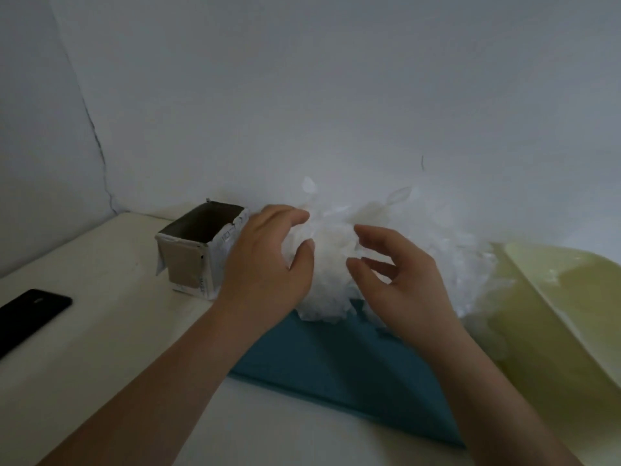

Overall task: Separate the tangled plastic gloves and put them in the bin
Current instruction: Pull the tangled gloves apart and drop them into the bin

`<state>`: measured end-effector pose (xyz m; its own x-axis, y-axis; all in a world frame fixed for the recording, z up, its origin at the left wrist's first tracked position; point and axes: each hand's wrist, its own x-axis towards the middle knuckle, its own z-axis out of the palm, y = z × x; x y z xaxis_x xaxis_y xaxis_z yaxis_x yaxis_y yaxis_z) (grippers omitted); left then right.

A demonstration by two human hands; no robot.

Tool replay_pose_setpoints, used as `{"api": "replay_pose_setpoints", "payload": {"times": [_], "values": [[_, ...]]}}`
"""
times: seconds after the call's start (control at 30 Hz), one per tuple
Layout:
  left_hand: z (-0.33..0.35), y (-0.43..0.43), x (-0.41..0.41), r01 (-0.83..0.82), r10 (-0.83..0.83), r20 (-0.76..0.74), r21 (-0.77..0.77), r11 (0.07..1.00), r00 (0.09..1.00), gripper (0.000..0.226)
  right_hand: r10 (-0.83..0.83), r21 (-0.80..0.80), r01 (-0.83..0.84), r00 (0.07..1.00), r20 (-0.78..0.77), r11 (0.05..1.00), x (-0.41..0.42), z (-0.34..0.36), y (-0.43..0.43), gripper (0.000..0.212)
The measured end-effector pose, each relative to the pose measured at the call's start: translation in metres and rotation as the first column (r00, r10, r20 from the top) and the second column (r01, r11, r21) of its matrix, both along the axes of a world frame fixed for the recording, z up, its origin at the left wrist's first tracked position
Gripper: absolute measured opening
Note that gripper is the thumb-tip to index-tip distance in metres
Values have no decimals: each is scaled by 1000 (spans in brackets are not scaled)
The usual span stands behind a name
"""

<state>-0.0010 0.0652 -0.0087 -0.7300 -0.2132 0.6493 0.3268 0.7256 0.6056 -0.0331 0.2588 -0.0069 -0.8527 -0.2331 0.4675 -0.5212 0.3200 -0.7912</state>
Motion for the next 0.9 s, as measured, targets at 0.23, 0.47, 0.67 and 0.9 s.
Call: {"api": "replay_pose_setpoints", "payload": {"times": [0.23, 0.47, 0.67, 0.9], "values": [[0, 9, 10, 317, -351, 118, 234, 919, 929, 20, 162, -178, -109, 933, 322, 978, 1, -4, -4, 67], [-3, 14, 16, 462, -551, 183, 369, 806, 814, 13, 372, -538, -25, 749, 549, 843, -2, 4, 3, 31], [-4, 9, 14, 426, -477, 113, 306, 851, 872, 21, 270, -473, 22, 798, 540, 881, -4, -1, 5, 35], [-7, -2, 4, 96, -147, 372, 153, 984, 916, 52, 137, -462, 112, 871, 472, 880, -4, 5, 8, 61]]}}
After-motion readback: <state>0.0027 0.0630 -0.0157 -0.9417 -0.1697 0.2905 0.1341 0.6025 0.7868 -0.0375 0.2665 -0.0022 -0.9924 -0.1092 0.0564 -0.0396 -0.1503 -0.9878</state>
